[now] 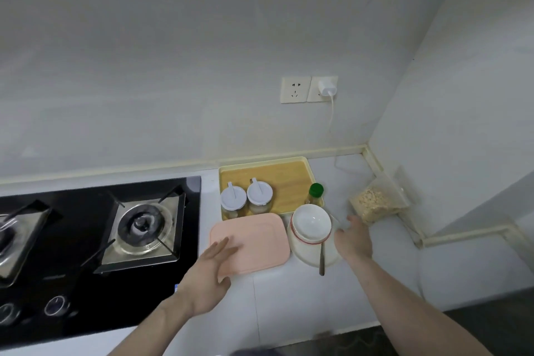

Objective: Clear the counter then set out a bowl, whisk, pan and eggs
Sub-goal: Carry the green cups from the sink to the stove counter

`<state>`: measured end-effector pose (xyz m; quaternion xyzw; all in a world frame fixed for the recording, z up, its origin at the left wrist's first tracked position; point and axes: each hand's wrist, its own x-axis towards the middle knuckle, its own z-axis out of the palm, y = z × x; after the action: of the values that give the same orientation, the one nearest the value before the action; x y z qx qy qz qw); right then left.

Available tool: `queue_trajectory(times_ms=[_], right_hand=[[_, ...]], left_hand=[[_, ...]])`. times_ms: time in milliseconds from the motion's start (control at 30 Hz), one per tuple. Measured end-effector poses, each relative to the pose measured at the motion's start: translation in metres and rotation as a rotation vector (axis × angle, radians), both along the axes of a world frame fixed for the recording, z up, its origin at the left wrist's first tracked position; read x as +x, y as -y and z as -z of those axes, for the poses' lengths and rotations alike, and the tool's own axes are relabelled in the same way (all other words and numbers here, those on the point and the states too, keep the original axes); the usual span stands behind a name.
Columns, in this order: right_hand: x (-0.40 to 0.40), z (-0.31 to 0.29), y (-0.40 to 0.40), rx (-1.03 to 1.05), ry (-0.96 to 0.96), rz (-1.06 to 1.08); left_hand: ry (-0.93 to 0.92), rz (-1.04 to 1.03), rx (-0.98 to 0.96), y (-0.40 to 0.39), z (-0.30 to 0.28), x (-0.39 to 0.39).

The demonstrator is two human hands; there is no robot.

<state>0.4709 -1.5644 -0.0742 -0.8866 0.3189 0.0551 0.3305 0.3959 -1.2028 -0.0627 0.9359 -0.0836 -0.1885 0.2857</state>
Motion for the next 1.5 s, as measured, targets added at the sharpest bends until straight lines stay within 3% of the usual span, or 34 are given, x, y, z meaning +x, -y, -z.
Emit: queue_trajectory(times_ms=[100, 233, 467, 700, 900, 1100, 1500], right_hand=[[0.009, -0.036, -0.050, 0.076, 0.324, -0.026], [0.006, -0.077, -0.152, 0.217, 0.515, -0.322], [-0.052, -0.128, -0.334, 0.399, 0.364, -0.997], [-0.133, -0.152, -0.480, 0.446, 0.274, -1.355], [-0.201, -0.164, -0.573, 0.544, 0.193, -1.571], [-0.234, -0.172, -0.655, 0.490, 0.143, -1.787], [-0.230, -0.175, -0.827, 0.583, 0.048, -1.986]], left_hand=[[0.071, -0.102, -0.046, -0.029, -0.019, -0.023], [0.148, -0.252, -0.056, -0.081, -0.046, -0.060], [0.292, -0.534, -0.067, -0.195, -0.091, -0.147], [0.367, -0.809, -0.007, -0.298, -0.121, -0.273], [0.395, -1.028, 0.033, -0.357, -0.136, -0.363], [0.441, -1.217, 0.032, -0.402, -0.142, -0.416], [0.485, -1.482, 0.045, -0.517, -0.157, -0.435]])
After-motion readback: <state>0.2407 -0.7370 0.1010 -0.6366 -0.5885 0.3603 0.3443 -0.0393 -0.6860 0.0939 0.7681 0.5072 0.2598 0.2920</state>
